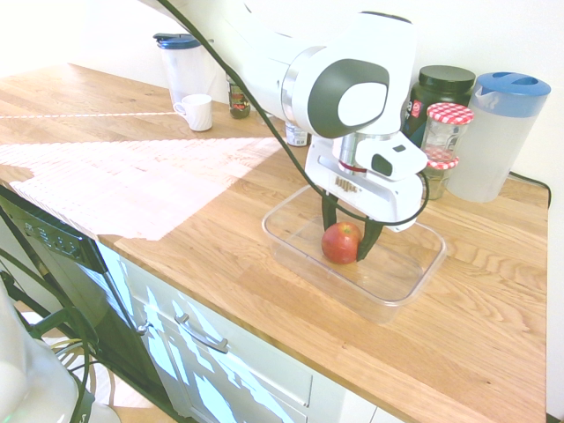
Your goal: Put the apple into the container
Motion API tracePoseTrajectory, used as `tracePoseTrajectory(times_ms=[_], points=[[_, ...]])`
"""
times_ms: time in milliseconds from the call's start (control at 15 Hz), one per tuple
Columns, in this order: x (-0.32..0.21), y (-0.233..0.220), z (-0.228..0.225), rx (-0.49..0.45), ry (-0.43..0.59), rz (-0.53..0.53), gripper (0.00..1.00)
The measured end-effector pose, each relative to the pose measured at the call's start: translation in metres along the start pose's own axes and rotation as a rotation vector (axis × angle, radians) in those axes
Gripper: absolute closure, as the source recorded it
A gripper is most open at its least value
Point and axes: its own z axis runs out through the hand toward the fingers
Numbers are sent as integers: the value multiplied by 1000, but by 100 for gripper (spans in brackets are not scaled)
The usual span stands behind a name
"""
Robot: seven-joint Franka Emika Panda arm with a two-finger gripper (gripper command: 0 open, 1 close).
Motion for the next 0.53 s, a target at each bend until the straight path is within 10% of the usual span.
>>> tracePoseTrajectory(times_ms=[533], points=[[-102, -69, -122, 75, 97, -241, 0]])
